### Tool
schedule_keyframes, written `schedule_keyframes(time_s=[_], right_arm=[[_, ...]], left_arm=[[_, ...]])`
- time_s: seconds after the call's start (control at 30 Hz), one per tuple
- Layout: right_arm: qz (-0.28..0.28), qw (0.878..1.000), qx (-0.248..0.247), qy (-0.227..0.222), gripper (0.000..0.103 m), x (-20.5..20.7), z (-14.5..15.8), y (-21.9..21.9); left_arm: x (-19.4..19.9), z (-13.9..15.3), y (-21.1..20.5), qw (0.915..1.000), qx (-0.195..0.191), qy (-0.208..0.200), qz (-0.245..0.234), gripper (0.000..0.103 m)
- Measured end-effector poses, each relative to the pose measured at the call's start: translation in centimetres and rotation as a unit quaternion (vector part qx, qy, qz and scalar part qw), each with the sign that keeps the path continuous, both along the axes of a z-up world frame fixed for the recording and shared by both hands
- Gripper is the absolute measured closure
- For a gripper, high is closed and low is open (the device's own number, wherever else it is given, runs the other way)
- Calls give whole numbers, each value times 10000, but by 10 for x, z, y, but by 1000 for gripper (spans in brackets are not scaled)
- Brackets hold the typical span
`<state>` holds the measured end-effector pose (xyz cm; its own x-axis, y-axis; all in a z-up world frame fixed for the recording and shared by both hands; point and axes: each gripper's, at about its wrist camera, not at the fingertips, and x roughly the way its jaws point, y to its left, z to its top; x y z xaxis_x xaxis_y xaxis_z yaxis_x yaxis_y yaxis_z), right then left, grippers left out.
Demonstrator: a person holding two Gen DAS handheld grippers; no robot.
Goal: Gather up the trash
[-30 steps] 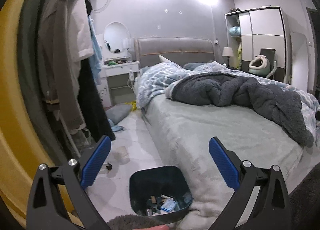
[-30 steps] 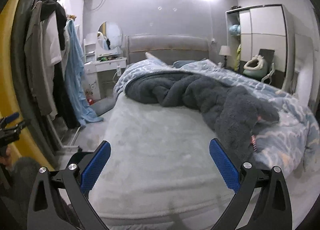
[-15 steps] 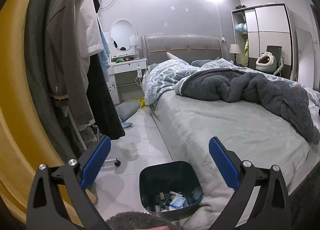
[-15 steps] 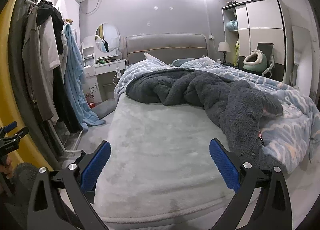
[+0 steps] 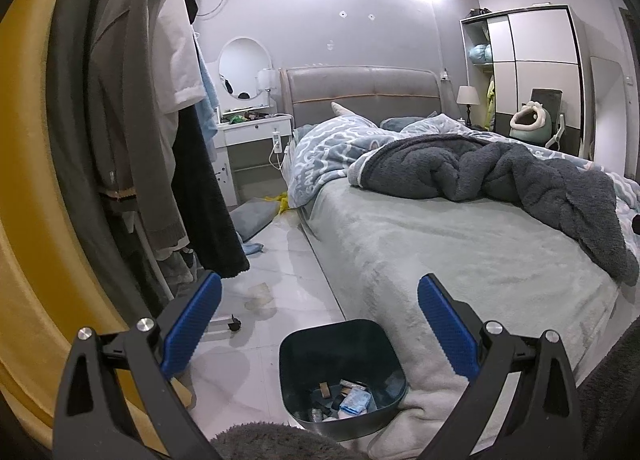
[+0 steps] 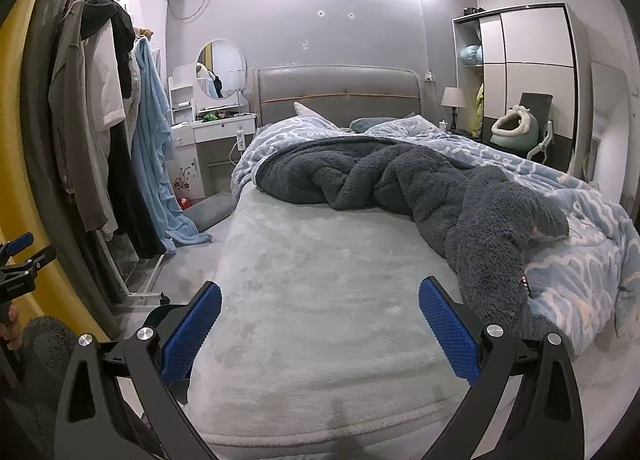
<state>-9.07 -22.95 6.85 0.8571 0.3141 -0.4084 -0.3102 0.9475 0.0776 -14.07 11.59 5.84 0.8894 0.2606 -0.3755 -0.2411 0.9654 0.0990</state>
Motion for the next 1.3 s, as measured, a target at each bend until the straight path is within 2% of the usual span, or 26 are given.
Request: schedule_keyframes(time_s=[1.3], right_arm=[[-64, 9999, 67, 47, 3, -4, -3, -7]], left_arm=[[2, 0, -4, 10000, -54, 15, -65, 3]])
